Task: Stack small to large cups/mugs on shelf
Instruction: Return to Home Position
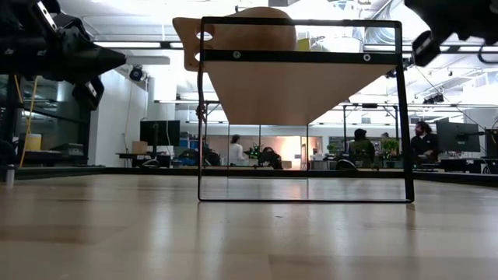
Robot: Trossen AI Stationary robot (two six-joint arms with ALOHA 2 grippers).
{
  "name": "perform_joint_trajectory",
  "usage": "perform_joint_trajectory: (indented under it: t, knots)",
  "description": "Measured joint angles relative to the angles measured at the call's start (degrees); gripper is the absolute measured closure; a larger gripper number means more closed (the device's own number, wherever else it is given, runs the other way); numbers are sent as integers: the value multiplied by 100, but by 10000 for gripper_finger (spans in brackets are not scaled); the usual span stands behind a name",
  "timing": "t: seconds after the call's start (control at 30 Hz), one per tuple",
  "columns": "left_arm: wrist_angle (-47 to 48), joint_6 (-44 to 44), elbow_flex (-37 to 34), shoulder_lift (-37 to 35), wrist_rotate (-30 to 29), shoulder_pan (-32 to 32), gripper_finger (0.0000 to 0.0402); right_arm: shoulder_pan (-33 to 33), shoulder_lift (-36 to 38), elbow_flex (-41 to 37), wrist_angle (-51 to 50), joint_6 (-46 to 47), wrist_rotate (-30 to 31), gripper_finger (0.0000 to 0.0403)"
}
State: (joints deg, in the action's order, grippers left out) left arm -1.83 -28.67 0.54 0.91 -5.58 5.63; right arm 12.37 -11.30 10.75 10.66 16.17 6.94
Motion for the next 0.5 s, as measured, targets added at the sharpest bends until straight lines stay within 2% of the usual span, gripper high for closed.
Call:
perform_joint_trajectory:
  t: [0.17,0.3,0.5]
  knots:
    - [2,0,0,0,0,0,396,-80,1088,-625,-9,107,-222,403]
    - [8,4,0,10,3,-2,396,-121,1057,-809,74,56,-624,403]
    - [8,4,0,9,20,0,396,-121,1114,-796,-285,-594,-664,403]
